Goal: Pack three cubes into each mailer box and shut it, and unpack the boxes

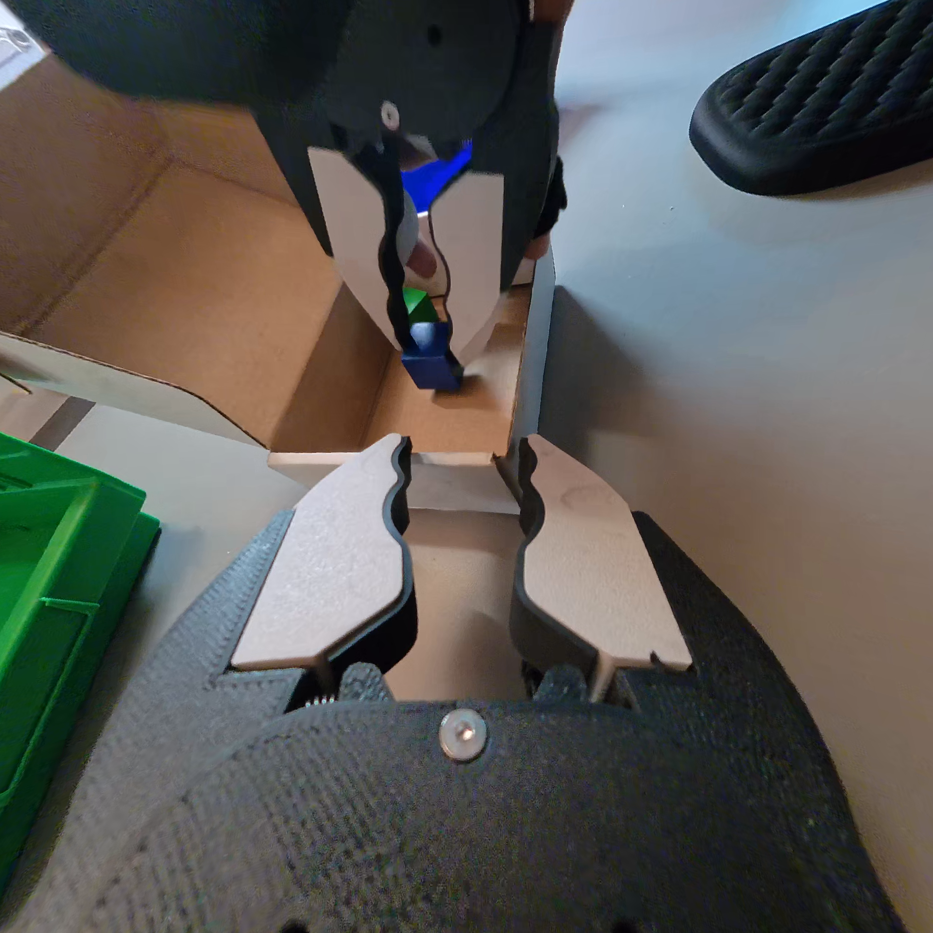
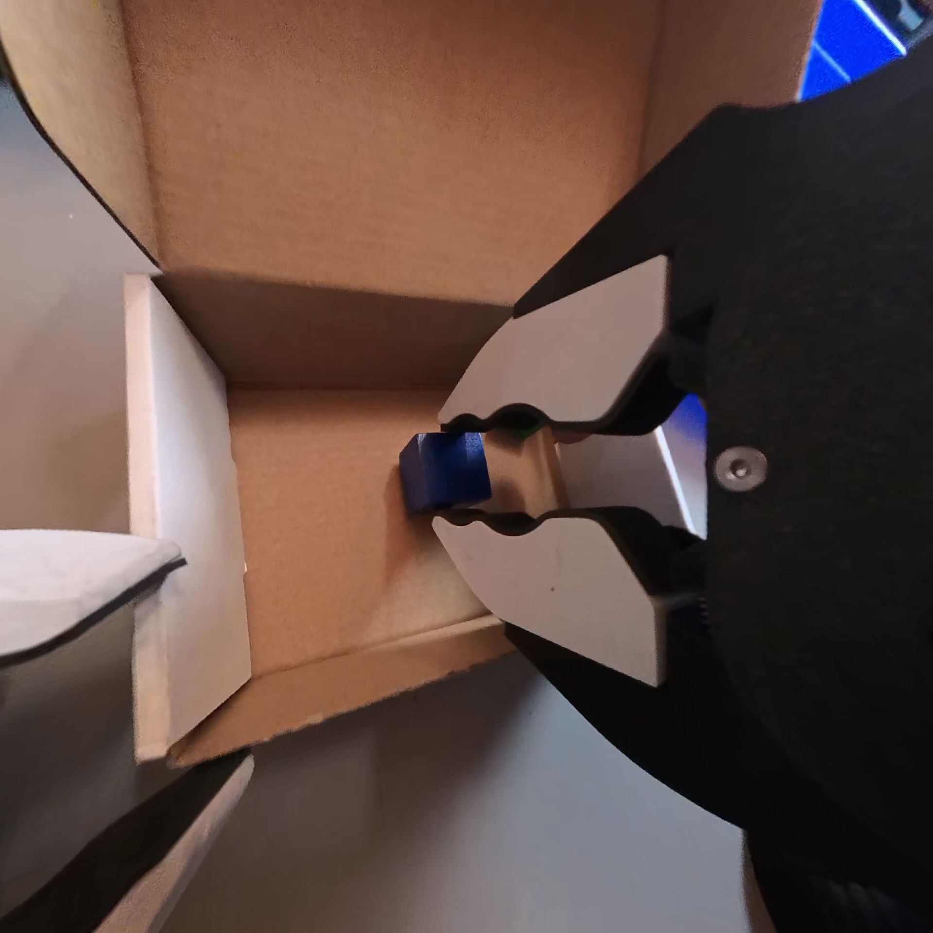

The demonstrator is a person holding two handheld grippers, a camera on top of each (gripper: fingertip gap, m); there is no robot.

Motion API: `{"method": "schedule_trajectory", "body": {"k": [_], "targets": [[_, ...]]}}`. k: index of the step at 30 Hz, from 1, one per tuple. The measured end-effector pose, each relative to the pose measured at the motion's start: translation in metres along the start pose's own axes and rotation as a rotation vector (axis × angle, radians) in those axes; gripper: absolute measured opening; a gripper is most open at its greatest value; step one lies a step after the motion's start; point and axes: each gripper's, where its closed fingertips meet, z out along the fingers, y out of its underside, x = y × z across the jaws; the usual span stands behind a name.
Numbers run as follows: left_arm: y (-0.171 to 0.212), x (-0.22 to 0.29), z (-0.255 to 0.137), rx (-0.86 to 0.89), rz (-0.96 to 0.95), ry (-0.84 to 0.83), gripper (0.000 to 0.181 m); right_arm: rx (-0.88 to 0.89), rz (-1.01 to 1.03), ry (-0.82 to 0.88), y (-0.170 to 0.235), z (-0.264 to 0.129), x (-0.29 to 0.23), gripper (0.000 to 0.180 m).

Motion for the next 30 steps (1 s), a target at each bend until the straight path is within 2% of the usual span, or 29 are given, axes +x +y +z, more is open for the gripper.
{"method": "schedule_trajectory", "body": {"k": [3,7,10,13,16,21,26,30], "targets": [[0.001,0.0,0.0,-0.004,-0.003,0.003,0.04,0.046,0.022,0.007,-0.003,-0.023,0.005,0.028],[0.001,0.0,0.001,-0.007,0.001,0.002,0.04,0.118,0.082,0.082,0.006,-0.072,0.03,0.028],[0.001,0.0,0.001,-0.01,0.004,0.0,0.04,0.117,0.156,0.182,0.031,-0.107,0.062,0.028],[0.001,0.001,0.001,-0.011,0.007,-0.003,0.04,0.057,0.256,0.246,0.073,-0.123,0.092,0.028],[0.001,0.0,0.001,-0.009,0.005,-0.004,0.04,-0.049,0.36,0.248,0.127,-0.115,0.11,0.028],[0.001,0.0,0.001,-0.008,0.0,-0.003,0.04,-0.151,0.509,0.152,0.2,-0.071,0.107,0.029],[0.002,0.0,0.002,-0.011,-0.004,0.002,0.04,-0.214,0.527,0.097,0.227,-0.03,0.092,0.029],[0.002,-0.001,0.002,-0.011,-0.004,0.0,0.04,-0.243,0.522,0.076,0.233,-0.015,0.088,0.029]]}}
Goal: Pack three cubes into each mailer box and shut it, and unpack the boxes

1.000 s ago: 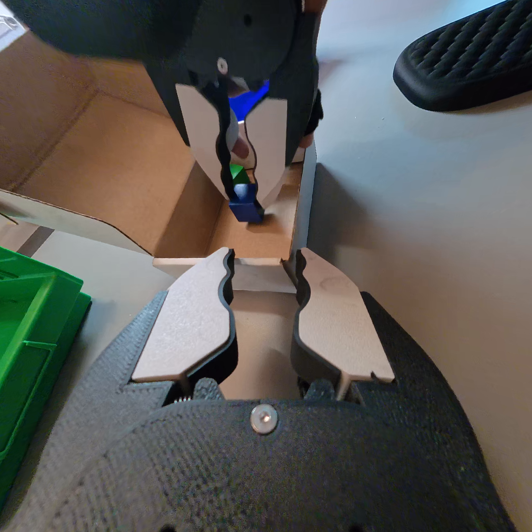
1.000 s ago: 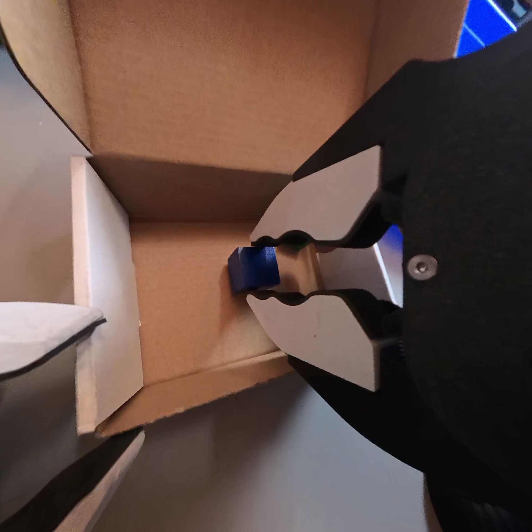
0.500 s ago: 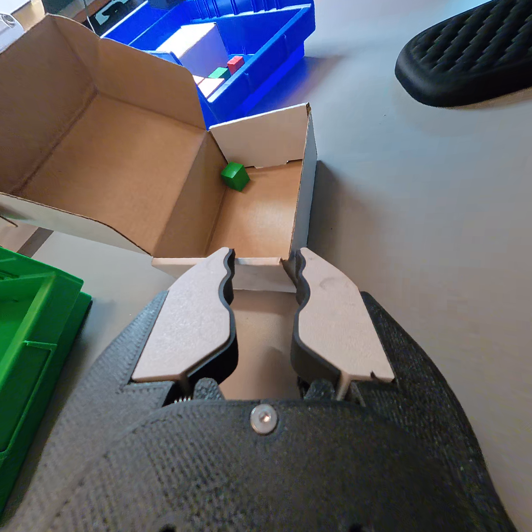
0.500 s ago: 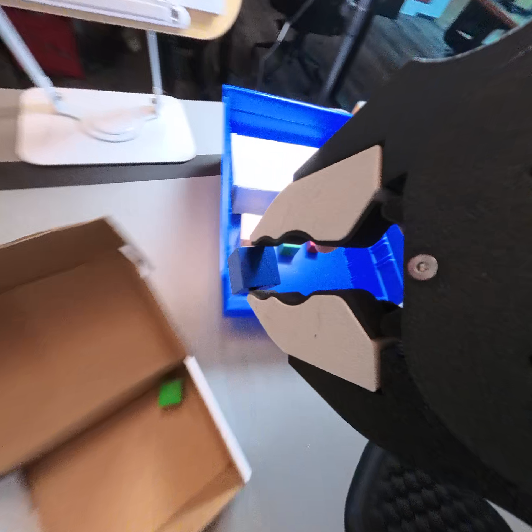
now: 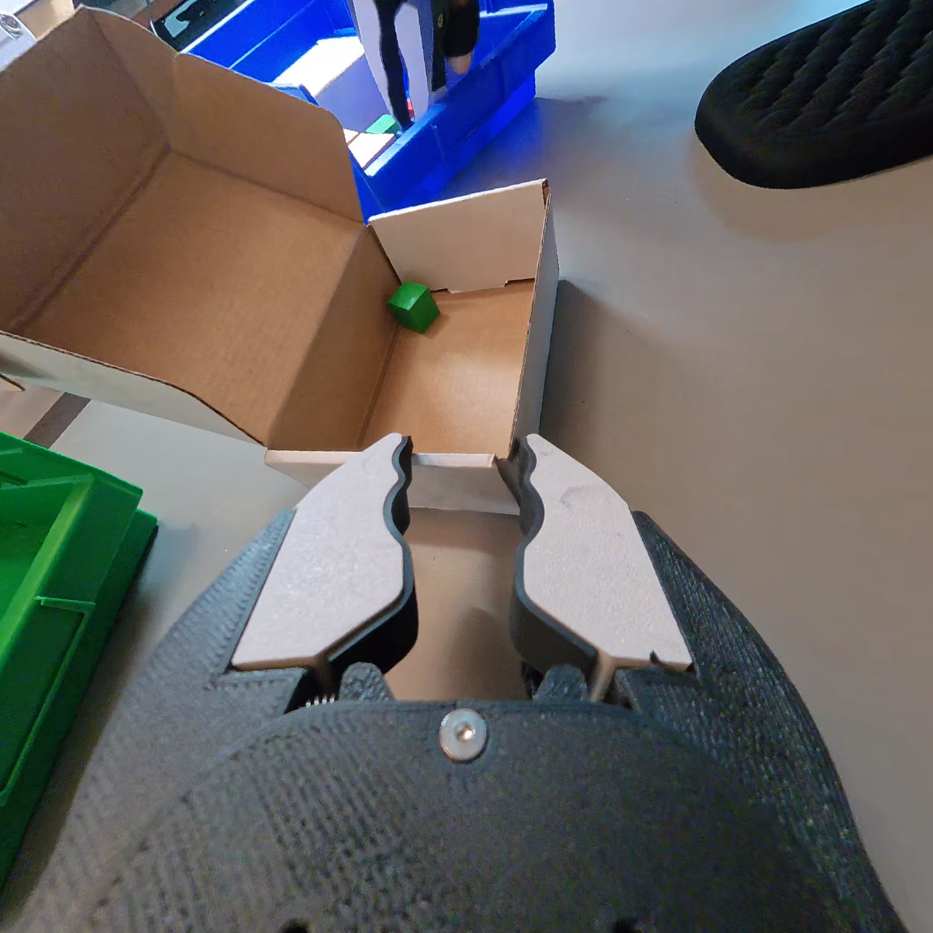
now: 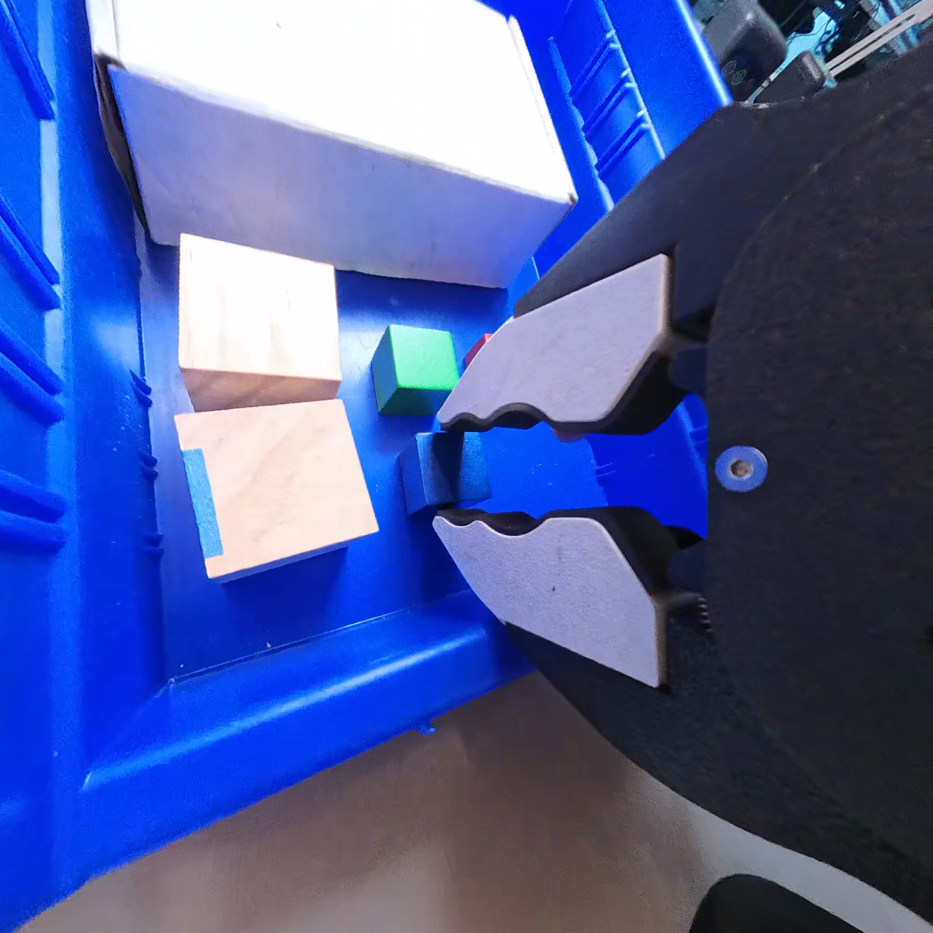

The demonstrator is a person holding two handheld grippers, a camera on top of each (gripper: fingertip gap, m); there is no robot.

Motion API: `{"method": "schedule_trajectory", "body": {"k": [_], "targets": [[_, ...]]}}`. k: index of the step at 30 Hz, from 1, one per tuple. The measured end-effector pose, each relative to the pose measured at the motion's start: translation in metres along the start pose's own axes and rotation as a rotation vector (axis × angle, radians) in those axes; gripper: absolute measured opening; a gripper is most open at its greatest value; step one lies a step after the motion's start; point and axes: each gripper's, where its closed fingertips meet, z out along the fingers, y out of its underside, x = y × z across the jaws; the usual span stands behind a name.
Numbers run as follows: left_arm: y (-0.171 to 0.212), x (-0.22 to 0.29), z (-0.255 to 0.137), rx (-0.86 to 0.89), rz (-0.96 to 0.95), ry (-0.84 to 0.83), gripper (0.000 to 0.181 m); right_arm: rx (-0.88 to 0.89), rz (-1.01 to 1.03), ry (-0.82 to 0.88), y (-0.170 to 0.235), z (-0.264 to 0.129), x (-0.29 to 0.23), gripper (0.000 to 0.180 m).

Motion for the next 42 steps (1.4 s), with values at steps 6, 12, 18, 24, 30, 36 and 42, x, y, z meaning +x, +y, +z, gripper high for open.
{"method": "schedule_trajectory", "body": {"k": [6,12,18,24,30,36,42], "targets": [[0.0,0.0,0.0,0.0,-0.001,0.0,0.04,0.038,0.006,0.028,-0.005,-0.001,0.005,0.031],[0.0,0.0,0.0,-0.001,0.0,0.002,0.04,0.219,-0.018,0.106,-0.042,-0.053,-0.005,0.035],[0.0,-0.002,0.0,0.0,-0.012,-0.005,0.04,0.325,-0.141,0.095,-0.085,-0.099,-0.061,0.039],[0.001,0.0,0.001,-0.009,0.007,-0.005,0.04,0.336,-0.302,0.011,-0.127,-0.111,-0.148,0.038],[0.001,0.003,0.001,-0.011,0.041,-0.014,0.04,0.072,-0.352,0.043,-0.125,-0.061,-0.162,0.039],[0.001,0.004,0.002,-0.012,0.054,-0.012,0.039,-0.015,-0.373,0.06,-0.131,-0.04,-0.155,0.036],[0.001,0.005,0.002,-0.012,0.067,-0.013,0.039,-0.11,-0.435,0.125,-0.131,-0.03,-0.144,0.034]]}}
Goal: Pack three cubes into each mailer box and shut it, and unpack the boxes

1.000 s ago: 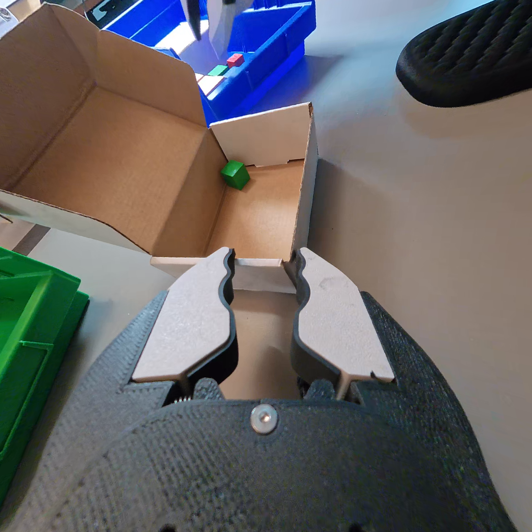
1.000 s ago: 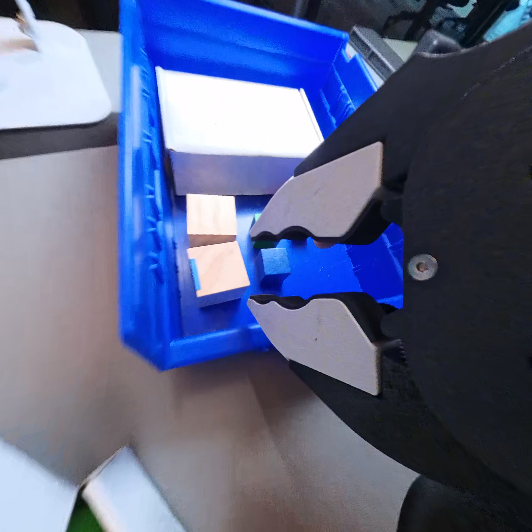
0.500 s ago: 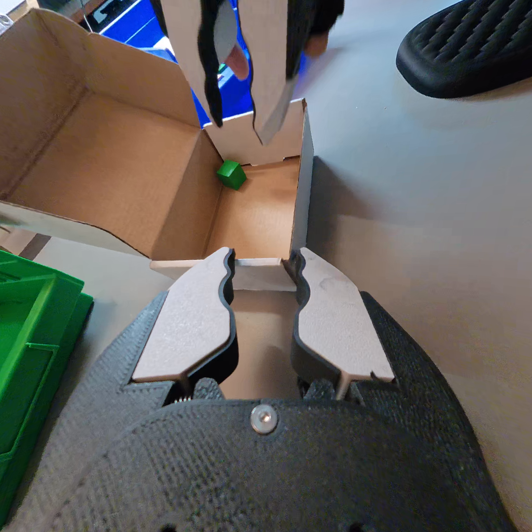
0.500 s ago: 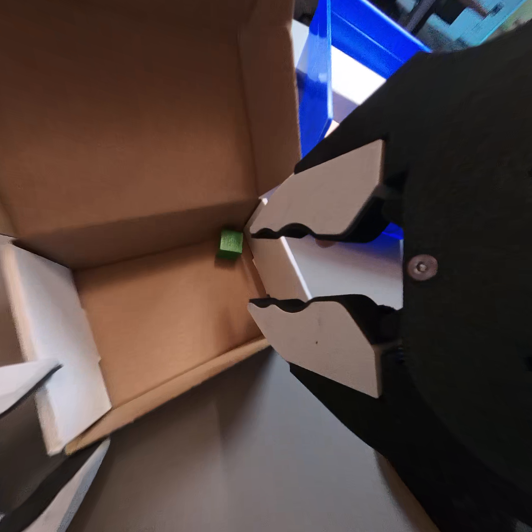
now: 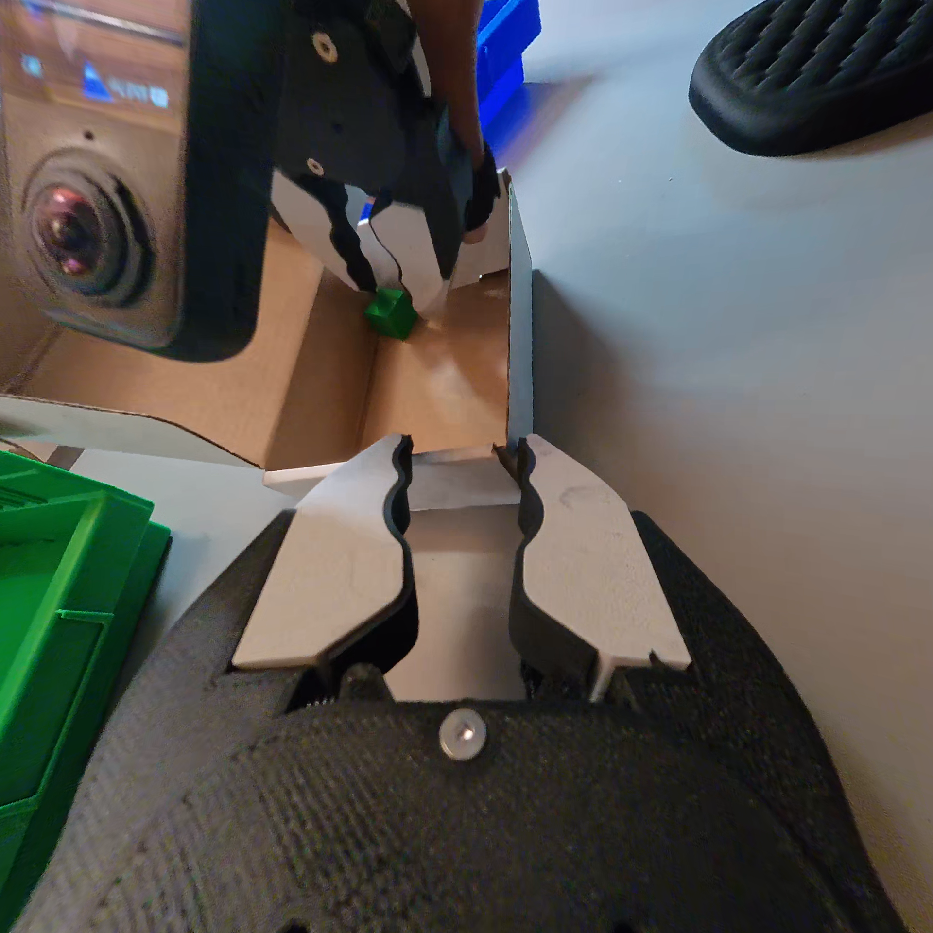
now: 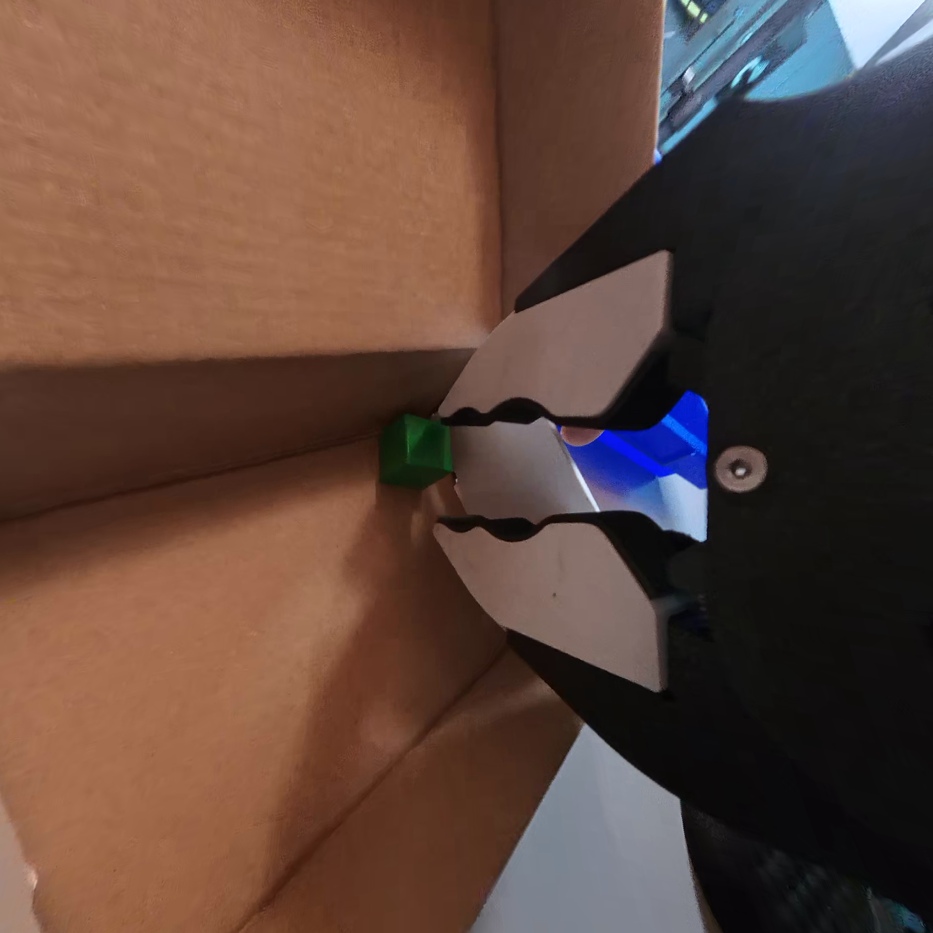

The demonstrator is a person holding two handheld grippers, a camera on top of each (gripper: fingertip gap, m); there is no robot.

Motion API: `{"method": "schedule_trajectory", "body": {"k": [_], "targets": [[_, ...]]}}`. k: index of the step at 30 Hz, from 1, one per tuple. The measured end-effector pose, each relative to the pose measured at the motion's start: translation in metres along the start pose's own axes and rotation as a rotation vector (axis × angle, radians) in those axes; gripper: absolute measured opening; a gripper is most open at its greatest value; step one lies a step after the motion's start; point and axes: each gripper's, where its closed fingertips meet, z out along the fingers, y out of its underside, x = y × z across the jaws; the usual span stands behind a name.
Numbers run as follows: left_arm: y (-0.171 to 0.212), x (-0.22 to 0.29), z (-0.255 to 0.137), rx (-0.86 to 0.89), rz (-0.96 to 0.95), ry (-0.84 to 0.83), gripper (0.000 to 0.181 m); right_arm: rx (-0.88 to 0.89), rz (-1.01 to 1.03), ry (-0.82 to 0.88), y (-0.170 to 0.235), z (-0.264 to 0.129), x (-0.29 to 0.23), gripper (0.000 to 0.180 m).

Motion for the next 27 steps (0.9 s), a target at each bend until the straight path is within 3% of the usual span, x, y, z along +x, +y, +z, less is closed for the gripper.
{"method": "schedule_trajectory", "body": {"k": [13,20,27], "targets": [[0.0,0.0,0.0,0.001,0.003,0.0,0.04,-0.023,-0.092,0.036,-0.001,0.002,-0.004,0.022],[0.0,0.0,0.0,0.001,0.006,0.001,0.039,0.073,-0.11,-0.029,-0.01,-0.016,-0.02,0.026],[0.0,0.001,0.0,0.001,0.011,0.0,0.039,0.019,-0.135,-0.057,-0.005,-0.006,-0.015,0.034]]}}
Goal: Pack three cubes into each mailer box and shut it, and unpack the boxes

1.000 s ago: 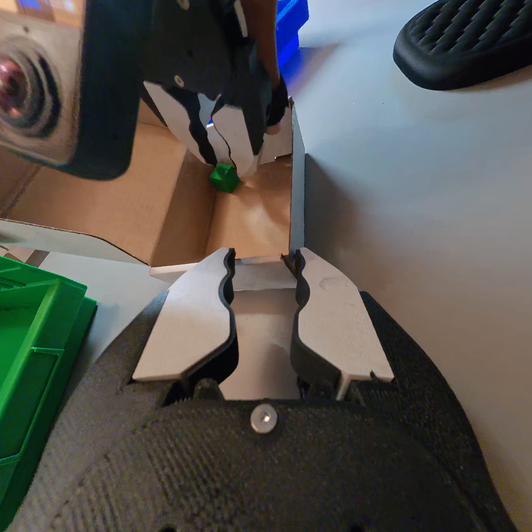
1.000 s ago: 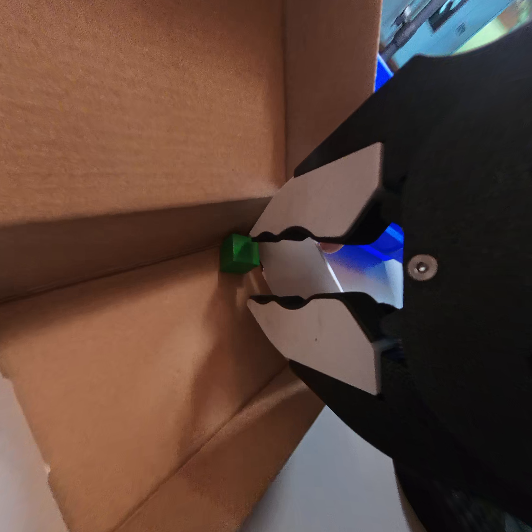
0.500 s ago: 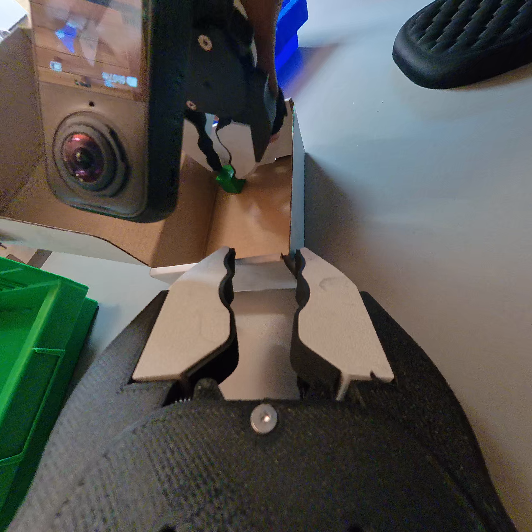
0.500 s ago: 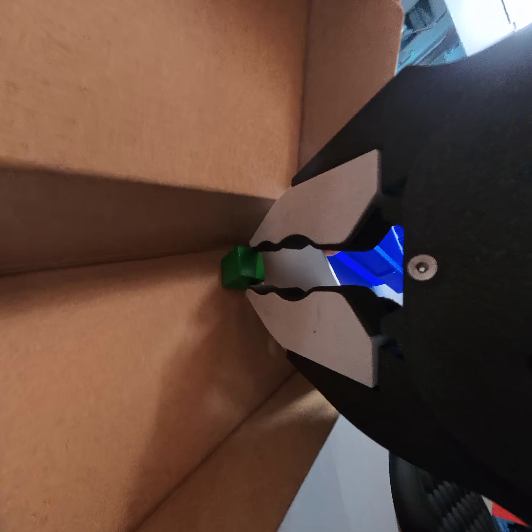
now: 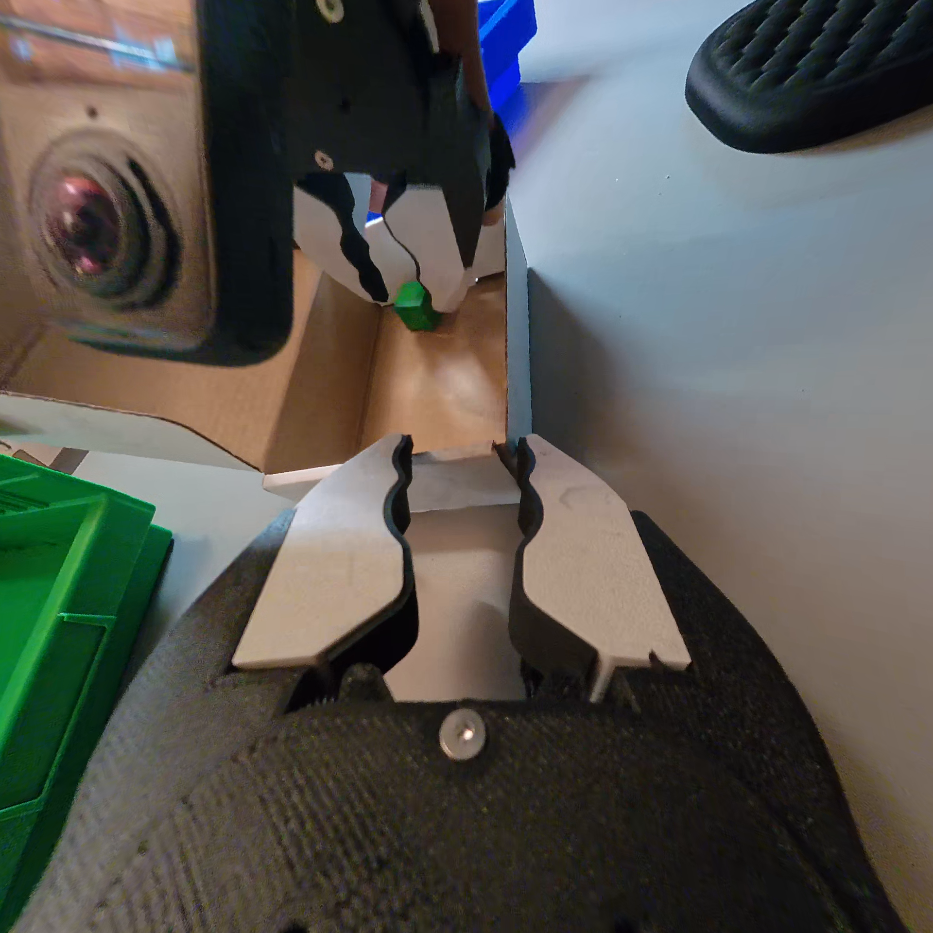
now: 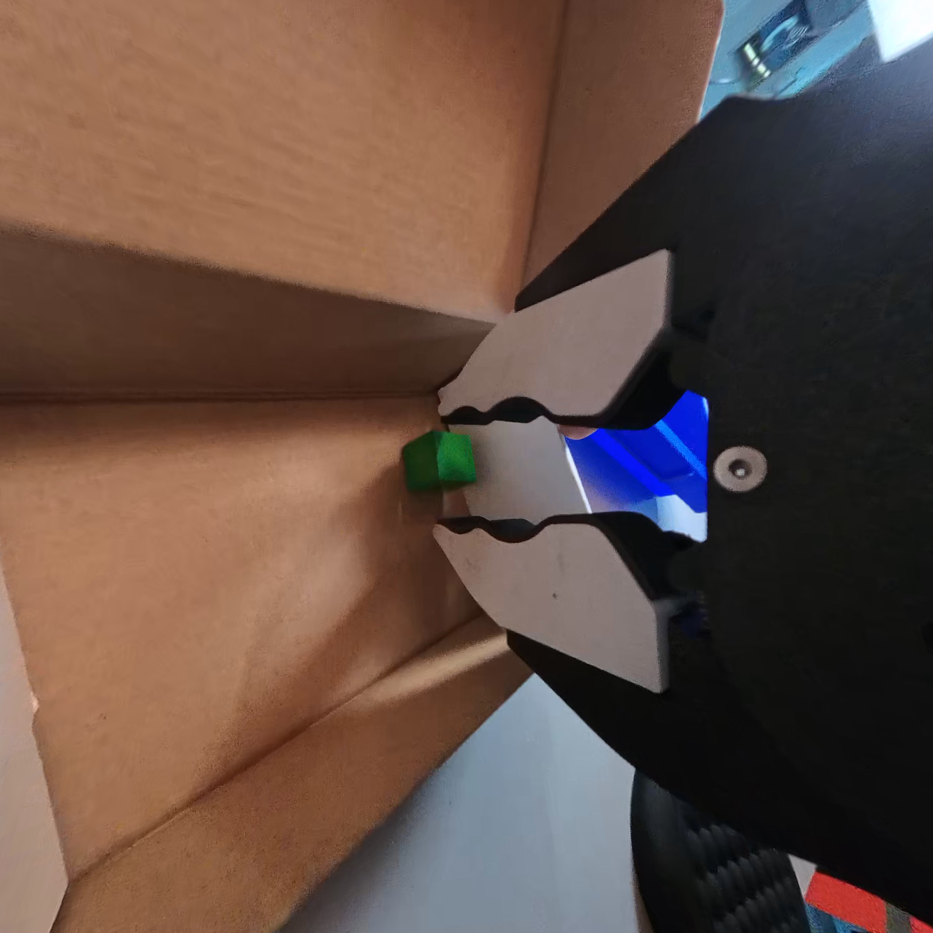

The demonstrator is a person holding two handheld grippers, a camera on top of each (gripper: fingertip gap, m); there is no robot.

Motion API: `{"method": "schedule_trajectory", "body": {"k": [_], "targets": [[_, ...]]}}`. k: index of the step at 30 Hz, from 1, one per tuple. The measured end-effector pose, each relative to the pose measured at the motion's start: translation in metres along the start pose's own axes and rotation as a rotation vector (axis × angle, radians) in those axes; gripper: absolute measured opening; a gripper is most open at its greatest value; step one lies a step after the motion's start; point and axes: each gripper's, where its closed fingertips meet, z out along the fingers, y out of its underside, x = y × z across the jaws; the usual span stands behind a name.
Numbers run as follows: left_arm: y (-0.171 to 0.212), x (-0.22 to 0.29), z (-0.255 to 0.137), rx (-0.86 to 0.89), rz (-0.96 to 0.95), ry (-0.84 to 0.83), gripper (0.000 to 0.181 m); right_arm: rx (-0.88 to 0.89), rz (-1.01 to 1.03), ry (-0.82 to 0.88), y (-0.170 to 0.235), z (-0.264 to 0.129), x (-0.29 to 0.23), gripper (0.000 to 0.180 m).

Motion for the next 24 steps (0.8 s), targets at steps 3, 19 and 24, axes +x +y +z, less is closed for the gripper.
{"method": "schedule_trajectory", "body": {"k": [3,19,24], "targets": [[0.0,0.0,0.0,0.001,0.003,0.001,0.039,-0.042,-0.03,0.007,0.001,0.003,0.003,0.034],[0.0,0.001,0.0,0.002,0.006,0.001,0.039,-0.187,-0.168,-0.021,0.01,0.012,0.001,0.024],[0.0,0.001,0.0,0.002,0.002,0.003,0.039,-0.079,-0.137,-0.057,0.007,0.005,-0.006,0.023]]}}
